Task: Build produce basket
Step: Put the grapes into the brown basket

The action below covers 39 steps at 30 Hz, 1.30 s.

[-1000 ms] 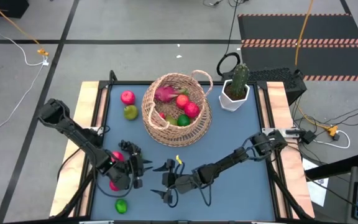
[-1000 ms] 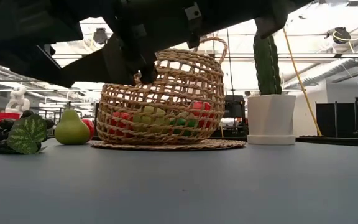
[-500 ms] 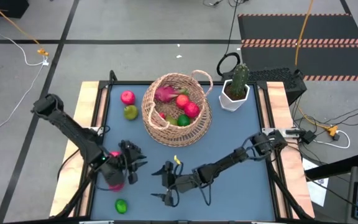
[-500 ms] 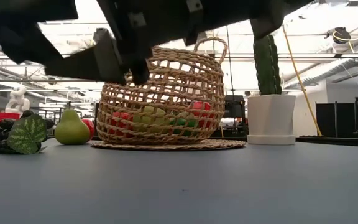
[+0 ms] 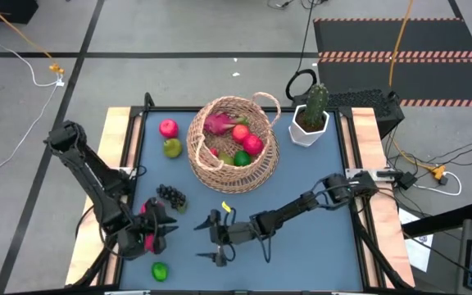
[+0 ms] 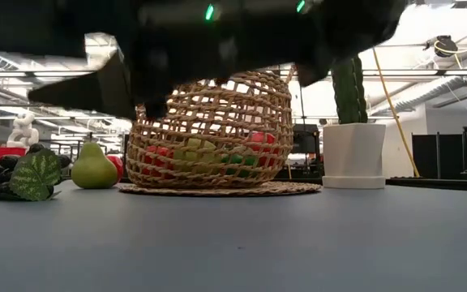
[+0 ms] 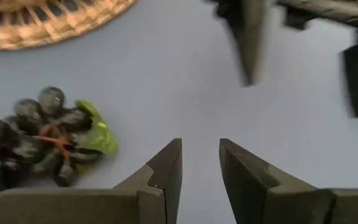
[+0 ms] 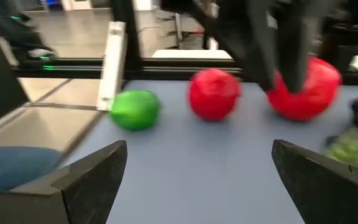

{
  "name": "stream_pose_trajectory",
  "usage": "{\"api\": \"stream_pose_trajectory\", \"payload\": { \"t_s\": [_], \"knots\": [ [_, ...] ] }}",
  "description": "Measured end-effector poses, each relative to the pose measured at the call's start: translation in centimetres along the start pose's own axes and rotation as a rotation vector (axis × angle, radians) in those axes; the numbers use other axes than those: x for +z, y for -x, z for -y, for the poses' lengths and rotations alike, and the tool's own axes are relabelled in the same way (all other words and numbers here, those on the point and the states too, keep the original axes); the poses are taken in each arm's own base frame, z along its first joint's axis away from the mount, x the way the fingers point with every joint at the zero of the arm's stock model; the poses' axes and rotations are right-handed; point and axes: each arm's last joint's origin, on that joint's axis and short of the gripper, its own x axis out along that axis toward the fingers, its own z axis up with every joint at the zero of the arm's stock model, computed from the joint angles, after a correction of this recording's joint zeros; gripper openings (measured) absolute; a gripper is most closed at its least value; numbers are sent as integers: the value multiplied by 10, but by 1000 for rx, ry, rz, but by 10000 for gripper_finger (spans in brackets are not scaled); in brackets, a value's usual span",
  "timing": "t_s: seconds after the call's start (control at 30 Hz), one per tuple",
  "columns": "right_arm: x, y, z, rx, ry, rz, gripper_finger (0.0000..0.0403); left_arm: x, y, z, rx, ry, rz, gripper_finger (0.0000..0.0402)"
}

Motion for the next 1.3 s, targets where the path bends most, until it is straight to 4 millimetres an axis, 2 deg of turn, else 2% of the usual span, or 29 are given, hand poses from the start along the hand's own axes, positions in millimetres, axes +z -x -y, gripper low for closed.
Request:
{"api": "stream_pose_trajectory", "payload": {
  "t_s": [0.13,0.27,0.53,0.73,0.87,1.1,1.2,1.3],
  "knots": [
    [-6,-5,20,-65,11,-2,393,-2,2,-5,52,-8,36,108],
    [-5,-10,33,-79,42,109,393,-2,1,-9,84,16,33,113],
    [4,-10,46,-89,-31,184,393,-2,1,-2,25,40,23,176],
    [8,-14,45,-27,49,156,393,-1,2,2,-16,41,32,207],
    [14,-18,38,-37,169,141,393,-1,2,3,-20,45,33,209],
    [14,-17,37,-52,181,139,393,-1,2,8,-67,119,2,209],
    [15,-18,43,-102,251,145,393,1,4,4,-73,92,-84,209],
    [20,-18,60,-153,251,171,393,5,9,-4,-64,113,-173,209]
  ]
}}
